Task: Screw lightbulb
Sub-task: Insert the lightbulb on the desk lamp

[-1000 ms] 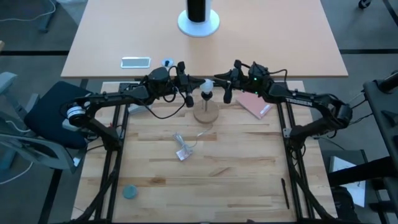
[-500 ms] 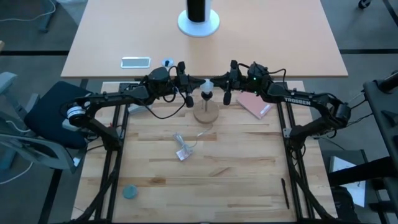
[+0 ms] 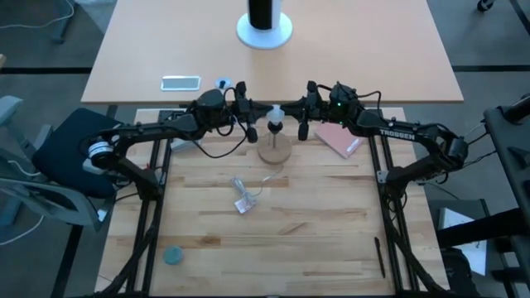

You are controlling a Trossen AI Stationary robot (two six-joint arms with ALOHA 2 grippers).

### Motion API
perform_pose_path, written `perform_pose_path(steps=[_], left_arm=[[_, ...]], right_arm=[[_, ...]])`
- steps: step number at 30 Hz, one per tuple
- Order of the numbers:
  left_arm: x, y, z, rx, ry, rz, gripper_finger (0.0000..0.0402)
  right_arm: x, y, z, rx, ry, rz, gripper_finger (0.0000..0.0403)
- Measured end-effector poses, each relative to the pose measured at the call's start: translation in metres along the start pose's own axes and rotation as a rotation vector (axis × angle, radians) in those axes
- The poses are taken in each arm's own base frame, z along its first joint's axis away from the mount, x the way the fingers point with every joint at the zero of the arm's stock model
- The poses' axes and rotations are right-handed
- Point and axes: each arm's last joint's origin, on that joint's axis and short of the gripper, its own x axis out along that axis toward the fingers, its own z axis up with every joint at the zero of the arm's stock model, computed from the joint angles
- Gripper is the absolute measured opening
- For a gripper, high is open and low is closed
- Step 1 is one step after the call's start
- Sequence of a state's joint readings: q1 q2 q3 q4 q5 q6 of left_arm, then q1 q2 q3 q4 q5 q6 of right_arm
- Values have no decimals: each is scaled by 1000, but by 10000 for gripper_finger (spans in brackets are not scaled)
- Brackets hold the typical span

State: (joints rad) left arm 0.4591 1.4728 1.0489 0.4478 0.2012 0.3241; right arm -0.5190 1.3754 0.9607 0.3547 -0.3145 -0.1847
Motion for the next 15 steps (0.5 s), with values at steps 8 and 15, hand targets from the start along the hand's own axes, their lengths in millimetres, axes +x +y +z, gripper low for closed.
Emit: perform_pose_path(steps=[8, 15], left_arm=[[-15, -1, 6, 15, 93, -34, 0], [-14, -6, -3, 4, 171, -67, 0]], right_arm=[[-1, 0, 0, -9, 1, -1, 11], [-1, -1, 1, -19, 5, -27, 6]])
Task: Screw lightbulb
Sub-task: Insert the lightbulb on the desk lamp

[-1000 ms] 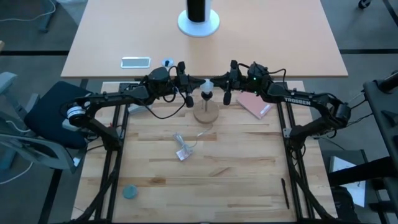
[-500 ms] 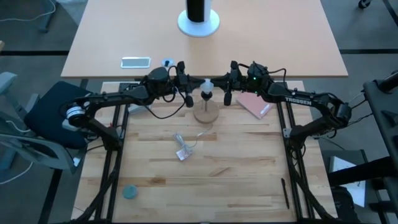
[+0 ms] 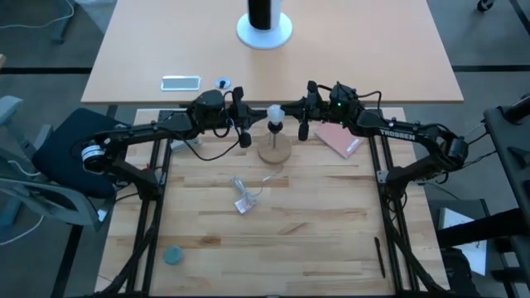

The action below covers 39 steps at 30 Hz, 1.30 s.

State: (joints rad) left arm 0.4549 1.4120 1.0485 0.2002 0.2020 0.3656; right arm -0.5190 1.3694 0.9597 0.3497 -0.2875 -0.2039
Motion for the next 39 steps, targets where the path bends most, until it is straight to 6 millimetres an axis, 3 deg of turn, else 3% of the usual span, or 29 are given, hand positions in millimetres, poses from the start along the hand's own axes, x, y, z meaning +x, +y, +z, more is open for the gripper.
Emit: perform_pose_path(steps=[7, 39], left_arm=[[0, 0, 1, 2, -9, 4, 0], [4, 0, -3, -8, -4, 2, 0]], right_arm=[[-1, -2, -1, -4, 29, -64, 6], [-4, 8, 8, -56, 15, -18, 7]])
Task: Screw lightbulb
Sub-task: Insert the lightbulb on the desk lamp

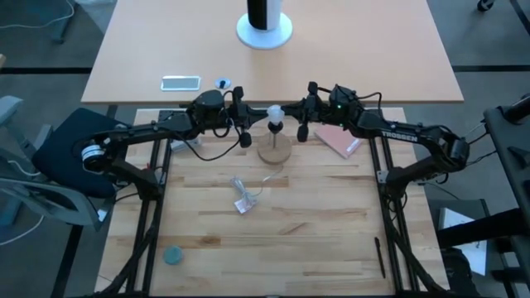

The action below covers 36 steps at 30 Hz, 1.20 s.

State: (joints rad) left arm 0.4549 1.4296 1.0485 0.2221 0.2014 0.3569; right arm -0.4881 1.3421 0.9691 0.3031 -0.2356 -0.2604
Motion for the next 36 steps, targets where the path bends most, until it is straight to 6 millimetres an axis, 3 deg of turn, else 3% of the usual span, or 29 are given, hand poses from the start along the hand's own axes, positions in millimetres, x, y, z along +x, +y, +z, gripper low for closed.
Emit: perform_pose_path(steps=[10, 22, 36], left_arm=[[7, -1, -7, -17, 23, 3, 0], [6, -1, -6, -16, 14, 7, 0], [-3, 5, 15, 9, -124, 54, 0]], right_arm=[[-4, -3, -2, -3, 77, -114, 7], [-4, 0, -4, -2, 64, -60, 7], [-2, 6, 0, -53, 32, -18, 6]])
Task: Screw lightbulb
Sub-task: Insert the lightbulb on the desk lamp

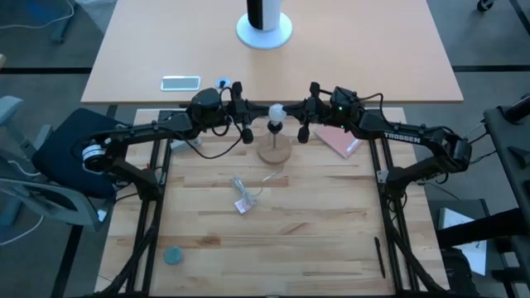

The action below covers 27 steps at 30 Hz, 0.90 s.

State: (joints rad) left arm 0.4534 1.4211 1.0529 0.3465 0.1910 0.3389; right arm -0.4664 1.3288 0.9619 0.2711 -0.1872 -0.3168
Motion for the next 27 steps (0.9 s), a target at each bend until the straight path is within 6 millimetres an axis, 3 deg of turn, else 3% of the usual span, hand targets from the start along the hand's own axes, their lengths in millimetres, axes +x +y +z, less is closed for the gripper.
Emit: perform_pose_path(steps=[27], left_arm=[[9, -5, -10, -22, 30, -21, 0]], right_arm=[[1, 1, 2, -14, -21, 3, 6]])
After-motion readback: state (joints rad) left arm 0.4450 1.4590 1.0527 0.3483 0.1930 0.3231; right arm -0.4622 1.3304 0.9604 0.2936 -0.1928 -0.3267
